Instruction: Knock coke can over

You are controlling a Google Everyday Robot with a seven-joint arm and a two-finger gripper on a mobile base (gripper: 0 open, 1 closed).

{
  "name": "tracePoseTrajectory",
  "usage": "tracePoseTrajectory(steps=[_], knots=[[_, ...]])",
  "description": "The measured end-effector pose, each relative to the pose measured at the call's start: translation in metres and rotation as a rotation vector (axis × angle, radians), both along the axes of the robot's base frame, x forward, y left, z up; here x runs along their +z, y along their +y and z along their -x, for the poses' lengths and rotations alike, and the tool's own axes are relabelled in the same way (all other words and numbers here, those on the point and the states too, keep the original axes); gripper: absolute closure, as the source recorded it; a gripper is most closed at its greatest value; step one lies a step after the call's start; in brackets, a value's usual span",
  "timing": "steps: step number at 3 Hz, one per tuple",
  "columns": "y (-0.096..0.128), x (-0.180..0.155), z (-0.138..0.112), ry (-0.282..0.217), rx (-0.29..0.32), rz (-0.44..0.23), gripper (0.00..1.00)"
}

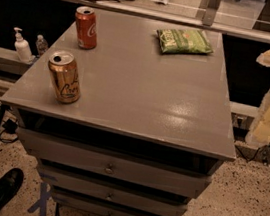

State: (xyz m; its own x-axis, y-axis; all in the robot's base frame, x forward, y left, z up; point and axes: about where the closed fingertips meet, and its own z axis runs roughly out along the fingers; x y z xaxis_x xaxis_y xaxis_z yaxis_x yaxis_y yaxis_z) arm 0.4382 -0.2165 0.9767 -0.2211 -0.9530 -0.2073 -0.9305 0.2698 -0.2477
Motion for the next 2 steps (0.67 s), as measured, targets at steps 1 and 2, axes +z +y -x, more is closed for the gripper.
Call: tracePoseTrajectory(steps=[1,2], knots=[[0.000,0.000,0.000,-0.002,0.000,-0.001,0.00],[0.020,-0.016,-0.019,0.000,0.038,-0.047,0.00]])
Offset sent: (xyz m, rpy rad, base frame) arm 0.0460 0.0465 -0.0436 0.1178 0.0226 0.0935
